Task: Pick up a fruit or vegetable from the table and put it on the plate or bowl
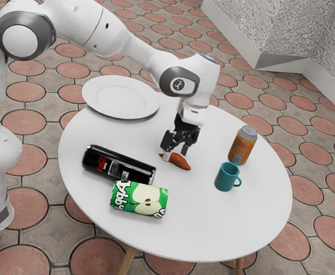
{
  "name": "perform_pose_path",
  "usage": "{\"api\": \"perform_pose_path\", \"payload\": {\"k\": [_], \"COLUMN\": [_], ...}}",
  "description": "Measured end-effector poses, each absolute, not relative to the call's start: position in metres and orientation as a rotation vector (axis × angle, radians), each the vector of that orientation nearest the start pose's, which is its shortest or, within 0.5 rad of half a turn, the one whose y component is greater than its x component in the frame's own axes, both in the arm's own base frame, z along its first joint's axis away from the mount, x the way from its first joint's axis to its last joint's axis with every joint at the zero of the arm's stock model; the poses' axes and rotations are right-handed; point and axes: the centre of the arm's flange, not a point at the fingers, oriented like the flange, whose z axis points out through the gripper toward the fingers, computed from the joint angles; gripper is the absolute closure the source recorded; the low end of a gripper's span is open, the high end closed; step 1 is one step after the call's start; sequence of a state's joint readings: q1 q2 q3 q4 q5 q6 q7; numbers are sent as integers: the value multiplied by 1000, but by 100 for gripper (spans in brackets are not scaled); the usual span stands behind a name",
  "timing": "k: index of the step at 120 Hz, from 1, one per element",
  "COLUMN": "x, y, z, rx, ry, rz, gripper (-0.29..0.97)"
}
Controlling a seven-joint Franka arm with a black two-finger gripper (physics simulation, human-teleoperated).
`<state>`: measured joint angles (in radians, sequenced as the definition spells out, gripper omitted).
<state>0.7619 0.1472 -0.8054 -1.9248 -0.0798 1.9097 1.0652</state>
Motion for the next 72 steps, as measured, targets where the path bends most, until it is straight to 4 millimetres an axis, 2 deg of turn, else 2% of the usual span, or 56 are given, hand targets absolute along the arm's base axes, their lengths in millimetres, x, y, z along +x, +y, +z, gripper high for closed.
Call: {"api": "perform_pose_path", "payload": {"k": [40,64,72], "x": [567,568,567], "y": [-17,-16,-16], "z": [420,419,418], "rx": [-2892,-2902,-2906], "ry": [1713,1690,1683], "rz": [44,39,42], "gripper": [1,39,46]}}
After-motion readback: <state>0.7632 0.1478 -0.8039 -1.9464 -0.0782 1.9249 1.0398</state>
